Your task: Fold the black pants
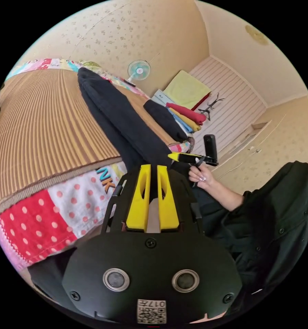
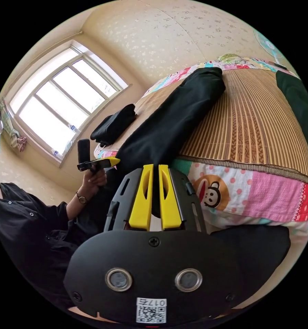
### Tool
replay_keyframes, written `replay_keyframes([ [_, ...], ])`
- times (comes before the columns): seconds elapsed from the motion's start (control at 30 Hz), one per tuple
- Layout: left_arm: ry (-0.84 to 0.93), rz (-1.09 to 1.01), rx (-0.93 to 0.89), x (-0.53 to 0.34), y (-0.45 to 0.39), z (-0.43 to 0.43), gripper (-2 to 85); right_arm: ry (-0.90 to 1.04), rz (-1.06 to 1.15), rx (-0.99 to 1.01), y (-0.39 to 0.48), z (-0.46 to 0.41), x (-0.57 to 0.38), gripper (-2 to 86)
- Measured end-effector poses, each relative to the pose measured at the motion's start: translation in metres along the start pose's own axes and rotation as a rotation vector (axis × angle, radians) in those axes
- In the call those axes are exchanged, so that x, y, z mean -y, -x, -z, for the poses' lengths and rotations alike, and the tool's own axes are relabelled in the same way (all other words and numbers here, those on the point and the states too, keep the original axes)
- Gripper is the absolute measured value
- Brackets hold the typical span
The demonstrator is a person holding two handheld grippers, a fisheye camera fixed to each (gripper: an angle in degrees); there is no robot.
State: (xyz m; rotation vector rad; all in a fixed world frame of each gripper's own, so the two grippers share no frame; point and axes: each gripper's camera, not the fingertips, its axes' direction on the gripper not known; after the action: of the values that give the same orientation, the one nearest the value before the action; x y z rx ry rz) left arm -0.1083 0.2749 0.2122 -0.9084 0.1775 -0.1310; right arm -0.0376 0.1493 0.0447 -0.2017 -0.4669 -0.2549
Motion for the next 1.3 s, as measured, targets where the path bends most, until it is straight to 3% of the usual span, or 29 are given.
replay_keyframes([
  [0.07, -0.041, 0.016, -0.049, 0.001, 0.002, 0.002, 4.5, 0.037, -0.009, -0.052, -0.006, -0.003, -0.001, 3.9],
  [0.23, -0.249, -0.019, -0.005, 0.001, -0.007, 0.023, 8.2, -0.111, -0.061, 0.057, -0.03, 0.028, 0.002, 7.1],
  [0.47, -0.131, 0.081, -0.073, 0.024, 0.018, -0.015, 8.0, -0.01, -0.092, 0.063, -0.057, 0.021, 0.034, 9.2],
  [0.67, 0.089, -0.116, -0.041, 0.035, -0.01, -0.032, 6.4, 0.075, 0.035, 0.054, -0.048, 0.038, 0.03, 4.8],
  [0.77, 0.04, -0.071, -0.035, 0.035, -0.007, -0.03, 7.8, 0.033, 0.03, 0.031, -0.053, 0.05, 0.029, 5.7],
  [0.93, -0.269, 0.044, -0.055, 0.025, 0.017, 0.005, 10.3, -0.108, -0.054, 0.169, -0.087, 0.074, 0.036, 12.1],
  [1.23, -0.233, 0.206, -0.2, 0.025, 0.021, -0.046, 9.9, -0.071, -0.143, 0.412, -0.128, 0.056, 0.045, 11.3],
  [1.3, -0.167, 0.16, -0.17, 0.031, 0.012, -0.053, 7.1, -0.052, -0.15, 0.368, -0.128, 0.053, 0.047, 9.4],
])
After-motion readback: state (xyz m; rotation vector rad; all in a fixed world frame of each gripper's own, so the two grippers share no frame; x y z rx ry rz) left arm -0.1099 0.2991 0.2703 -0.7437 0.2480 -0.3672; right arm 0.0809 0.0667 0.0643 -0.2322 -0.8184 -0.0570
